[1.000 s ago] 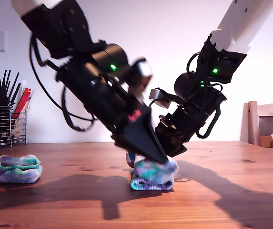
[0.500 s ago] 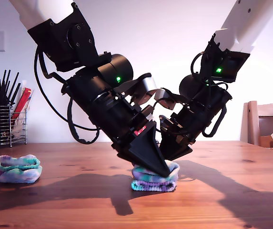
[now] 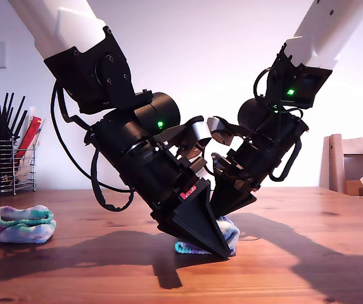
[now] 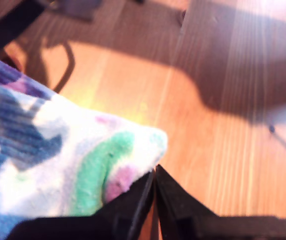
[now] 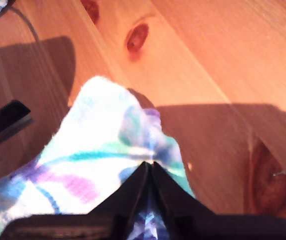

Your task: Fold the socks in front of you. After folding them, place them to the left side.

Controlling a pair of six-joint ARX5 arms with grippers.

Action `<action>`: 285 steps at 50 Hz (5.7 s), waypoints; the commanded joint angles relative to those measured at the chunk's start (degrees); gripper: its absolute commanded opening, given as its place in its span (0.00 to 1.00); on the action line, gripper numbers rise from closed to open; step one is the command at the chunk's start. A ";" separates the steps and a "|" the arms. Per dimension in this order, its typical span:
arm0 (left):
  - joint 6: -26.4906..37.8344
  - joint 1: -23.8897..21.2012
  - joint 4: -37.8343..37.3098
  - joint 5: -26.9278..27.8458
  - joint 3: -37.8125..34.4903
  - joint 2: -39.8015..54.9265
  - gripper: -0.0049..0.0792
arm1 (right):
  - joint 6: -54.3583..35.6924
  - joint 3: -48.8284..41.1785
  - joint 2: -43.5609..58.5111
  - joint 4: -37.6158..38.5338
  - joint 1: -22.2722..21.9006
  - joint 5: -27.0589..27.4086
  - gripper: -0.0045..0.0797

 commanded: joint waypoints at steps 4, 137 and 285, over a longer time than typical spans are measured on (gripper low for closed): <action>0.22 0.11 0.74 -0.26 -0.22 2.01 0.04 | -0.09 -1.79 -0.04 -0.31 -0.50 0.90 0.04; 0.72 3.26 3.74 -5.51 -0.22 1.68 0.04 | -2.14 6.84 6.29 -10.51 -0.74 -2.49 0.28; 1.31 16.61 -10.12 4.50 3.34 -7.30 0.68 | -5.11 9.86 -3.28 -17.25 8.96 -8.55 0.04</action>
